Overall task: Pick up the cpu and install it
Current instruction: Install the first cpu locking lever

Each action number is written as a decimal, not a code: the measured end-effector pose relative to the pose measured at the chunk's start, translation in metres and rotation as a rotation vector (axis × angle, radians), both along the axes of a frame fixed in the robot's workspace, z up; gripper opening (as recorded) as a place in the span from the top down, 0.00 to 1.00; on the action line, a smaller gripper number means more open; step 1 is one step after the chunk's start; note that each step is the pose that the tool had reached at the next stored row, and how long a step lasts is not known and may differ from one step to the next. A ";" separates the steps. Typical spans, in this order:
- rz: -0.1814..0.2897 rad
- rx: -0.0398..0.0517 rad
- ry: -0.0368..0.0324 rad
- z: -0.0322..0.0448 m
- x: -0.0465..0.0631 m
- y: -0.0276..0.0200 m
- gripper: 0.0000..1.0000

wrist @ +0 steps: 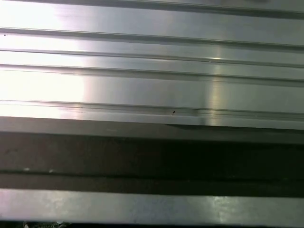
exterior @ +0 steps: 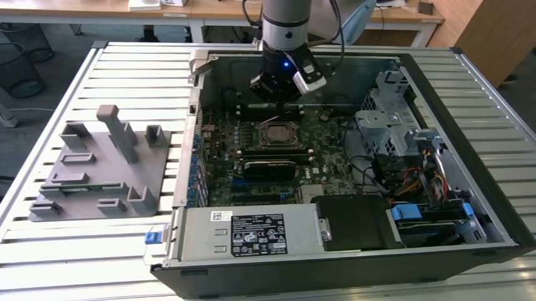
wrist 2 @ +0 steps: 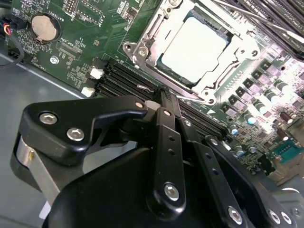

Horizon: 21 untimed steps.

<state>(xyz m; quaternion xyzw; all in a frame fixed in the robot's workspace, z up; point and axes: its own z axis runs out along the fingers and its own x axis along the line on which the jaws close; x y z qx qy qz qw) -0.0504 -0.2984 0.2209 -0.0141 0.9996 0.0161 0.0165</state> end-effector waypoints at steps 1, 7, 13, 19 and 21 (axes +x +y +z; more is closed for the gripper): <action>0.000 0.0000 0.0001 -0.0004 0.000 0.0000 0.89; 0.000 0.0000 0.0000 -0.0026 0.003 0.0000 0.89; 0.000 0.0000 0.0000 -0.0062 0.005 0.0000 0.89; 0.000 0.0000 0.0000 -0.0090 0.009 0.0000 0.89; 0.000 0.0000 0.0000 -0.0102 0.010 0.0000 0.89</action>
